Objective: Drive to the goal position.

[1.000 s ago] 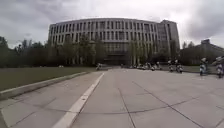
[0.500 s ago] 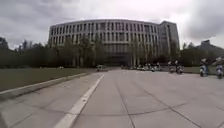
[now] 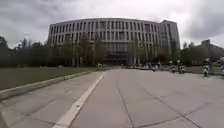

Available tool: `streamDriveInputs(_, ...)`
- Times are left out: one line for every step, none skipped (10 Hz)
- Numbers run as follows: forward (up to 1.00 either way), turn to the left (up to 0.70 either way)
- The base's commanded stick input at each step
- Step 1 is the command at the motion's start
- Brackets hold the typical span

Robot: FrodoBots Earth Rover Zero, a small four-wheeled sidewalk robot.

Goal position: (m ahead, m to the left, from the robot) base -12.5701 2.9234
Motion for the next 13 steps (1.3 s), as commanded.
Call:
streamDriveInputs(0.7, 0.0)
streamDriveInputs(0.7, 0.0)
streamDriveInputs(0.7, 0.0)
streamDriveInputs(0.7, 0.0)
streamDriveInputs(0.7, 0.0)
streamDriveInputs(0.7, 0.0)
streamDriveInputs(0.7, 0.0)
streamDriveInputs(0.7, 0.0)
streamDriveInputs(0.7, 0.0)
streamDriveInputs(0.71, 0.0)
streamDriveInputs(0.85, 0.0)
streamDriveInputs(0.85, 0.0)
streamDriveInputs(0.85, 0.0)
